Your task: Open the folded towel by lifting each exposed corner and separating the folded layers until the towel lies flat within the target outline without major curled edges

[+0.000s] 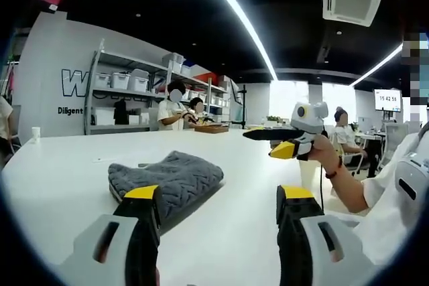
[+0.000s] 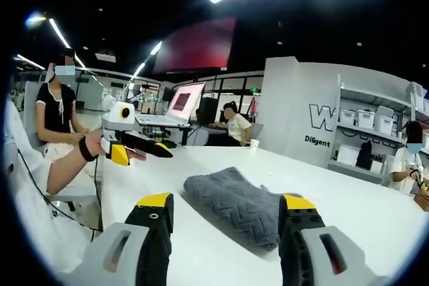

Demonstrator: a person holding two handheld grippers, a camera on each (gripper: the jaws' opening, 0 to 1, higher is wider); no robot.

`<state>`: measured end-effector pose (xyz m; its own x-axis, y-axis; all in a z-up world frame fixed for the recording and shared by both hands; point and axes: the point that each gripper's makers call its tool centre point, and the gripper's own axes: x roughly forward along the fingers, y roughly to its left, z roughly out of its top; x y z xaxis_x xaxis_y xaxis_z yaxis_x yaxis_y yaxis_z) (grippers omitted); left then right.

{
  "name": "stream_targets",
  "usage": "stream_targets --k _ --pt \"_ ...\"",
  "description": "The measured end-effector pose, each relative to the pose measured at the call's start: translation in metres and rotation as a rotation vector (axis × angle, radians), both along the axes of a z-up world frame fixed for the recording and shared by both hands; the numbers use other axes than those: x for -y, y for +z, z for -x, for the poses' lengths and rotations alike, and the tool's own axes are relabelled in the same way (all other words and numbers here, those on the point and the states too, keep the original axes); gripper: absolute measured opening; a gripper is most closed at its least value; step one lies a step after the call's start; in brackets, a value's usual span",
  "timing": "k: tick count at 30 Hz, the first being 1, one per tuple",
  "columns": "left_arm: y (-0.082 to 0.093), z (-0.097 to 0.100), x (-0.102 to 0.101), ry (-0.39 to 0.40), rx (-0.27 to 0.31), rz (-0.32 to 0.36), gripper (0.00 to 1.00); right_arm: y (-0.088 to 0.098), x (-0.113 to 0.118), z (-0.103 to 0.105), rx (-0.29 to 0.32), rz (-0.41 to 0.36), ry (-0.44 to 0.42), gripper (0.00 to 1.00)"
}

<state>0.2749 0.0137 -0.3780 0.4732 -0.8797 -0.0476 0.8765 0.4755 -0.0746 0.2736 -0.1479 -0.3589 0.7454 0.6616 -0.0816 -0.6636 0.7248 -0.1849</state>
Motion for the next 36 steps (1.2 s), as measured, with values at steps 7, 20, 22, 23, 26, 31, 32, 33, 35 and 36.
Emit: stream_targets --k 7,20,22,23,26,31,32,33,35,36 --pt "-0.001 -0.003 -0.001 0.010 -0.018 0.002 0.67 0.001 -0.001 0.001 0.001 0.002 0.007 0.61" --pt "0.003 -0.006 0.006 0.002 -0.001 -0.026 0.67 -0.001 -0.003 -0.006 -0.015 0.009 0.007 0.61" --pt "0.002 -0.007 0.007 0.001 -0.010 -0.026 0.67 -0.002 -0.003 -0.007 -0.018 0.011 0.007 0.61" --pt "0.001 -0.007 0.007 -0.001 -0.008 -0.028 0.67 -0.001 -0.003 -0.007 -0.017 0.011 0.007 0.61" --pt "0.000 -0.008 0.009 -0.001 -0.012 -0.027 0.67 -0.001 -0.003 -0.007 -0.018 0.009 0.008 0.61" --pt "0.000 -0.011 0.012 0.005 -0.013 -0.036 0.67 -0.003 -0.004 -0.009 -0.025 0.020 0.011 0.60" --pt "0.000 -0.013 0.011 0.021 -0.014 -0.044 0.66 -0.003 -0.005 -0.009 -0.027 0.020 0.012 0.61" --pt "-0.002 -0.014 0.011 0.027 -0.018 -0.058 0.66 -0.003 -0.005 -0.010 -0.026 0.019 0.013 0.60" --pt "-0.002 -0.014 0.011 0.027 -0.016 -0.061 0.67 -0.003 -0.005 -0.011 -0.029 0.019 0.013 0.60" --pt "0.000 -0.014 0.011 0.025 -0.014 -0.052 0.67 -0.003 -0.006 -0.012 -0.030 0.022 0.014 0.60"
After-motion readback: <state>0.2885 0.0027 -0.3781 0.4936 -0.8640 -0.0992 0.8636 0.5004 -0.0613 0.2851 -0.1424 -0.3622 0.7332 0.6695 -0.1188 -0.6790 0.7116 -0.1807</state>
